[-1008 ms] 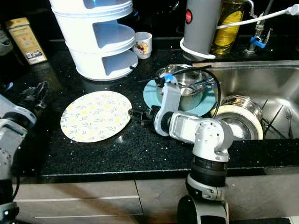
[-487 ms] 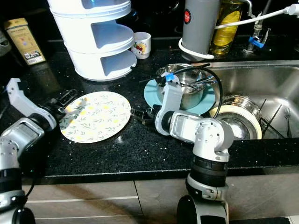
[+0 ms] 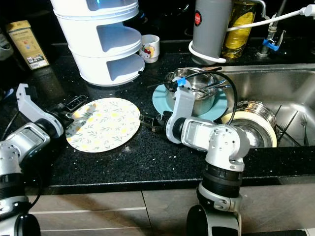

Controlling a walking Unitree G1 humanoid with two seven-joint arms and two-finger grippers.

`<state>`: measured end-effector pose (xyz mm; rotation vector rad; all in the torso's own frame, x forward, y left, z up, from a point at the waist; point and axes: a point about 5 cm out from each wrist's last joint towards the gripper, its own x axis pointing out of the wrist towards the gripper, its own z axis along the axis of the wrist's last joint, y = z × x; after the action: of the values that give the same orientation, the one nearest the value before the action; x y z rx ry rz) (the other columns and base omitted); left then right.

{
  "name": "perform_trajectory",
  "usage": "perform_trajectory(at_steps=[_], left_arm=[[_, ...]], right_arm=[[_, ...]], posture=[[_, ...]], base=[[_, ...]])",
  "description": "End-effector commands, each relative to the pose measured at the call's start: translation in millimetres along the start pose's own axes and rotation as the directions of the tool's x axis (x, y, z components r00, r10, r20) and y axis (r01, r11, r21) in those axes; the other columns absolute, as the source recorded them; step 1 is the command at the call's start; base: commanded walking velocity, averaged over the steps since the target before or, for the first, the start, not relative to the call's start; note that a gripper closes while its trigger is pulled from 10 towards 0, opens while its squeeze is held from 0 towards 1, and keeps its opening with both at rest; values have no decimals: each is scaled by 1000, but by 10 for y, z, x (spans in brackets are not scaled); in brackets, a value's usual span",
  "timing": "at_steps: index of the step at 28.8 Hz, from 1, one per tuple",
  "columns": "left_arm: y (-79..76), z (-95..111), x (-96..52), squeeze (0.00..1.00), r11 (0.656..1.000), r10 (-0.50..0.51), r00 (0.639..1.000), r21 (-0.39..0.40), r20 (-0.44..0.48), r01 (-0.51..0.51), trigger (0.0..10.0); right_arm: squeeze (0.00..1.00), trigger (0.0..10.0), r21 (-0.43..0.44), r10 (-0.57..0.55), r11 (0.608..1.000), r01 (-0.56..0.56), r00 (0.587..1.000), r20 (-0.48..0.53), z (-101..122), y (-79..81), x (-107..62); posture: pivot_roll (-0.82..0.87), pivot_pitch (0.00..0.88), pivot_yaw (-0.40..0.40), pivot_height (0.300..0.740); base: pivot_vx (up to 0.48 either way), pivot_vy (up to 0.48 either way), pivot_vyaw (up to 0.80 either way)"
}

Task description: Kitchen organization

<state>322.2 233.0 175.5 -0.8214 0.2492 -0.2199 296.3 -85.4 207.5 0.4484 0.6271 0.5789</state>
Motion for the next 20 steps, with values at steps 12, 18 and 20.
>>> perform_trajectory(at_steps=[12, 18, 20], left_arm=[[-71, -334, 68, 0, 999, -19, 992, -46, -124, 13, 10000], [-168, -443, 80, 0, 998, -55, 987, -52, -150, 47, 10000], [-178, -460, 80, 0, 997, -58, 987, -52, -153, 50, 10000]], right_arm=[[0, 10000, 64, 163, 986, -152, 962, -218, -491, 176, 169], [0, 10000, 70, 196, 980, -184, 949, -246, -581, 199, 174], [0, 10000, 74, 199, 980, -186, 948, -250, -594, 200, 177]], posture=[[5, 25, -20, 740], [7, 22, -20, 740], [7, 22, -20, 740]], base=[[0, 0, 0], [0, 0, 0], [0, 0, 0]])
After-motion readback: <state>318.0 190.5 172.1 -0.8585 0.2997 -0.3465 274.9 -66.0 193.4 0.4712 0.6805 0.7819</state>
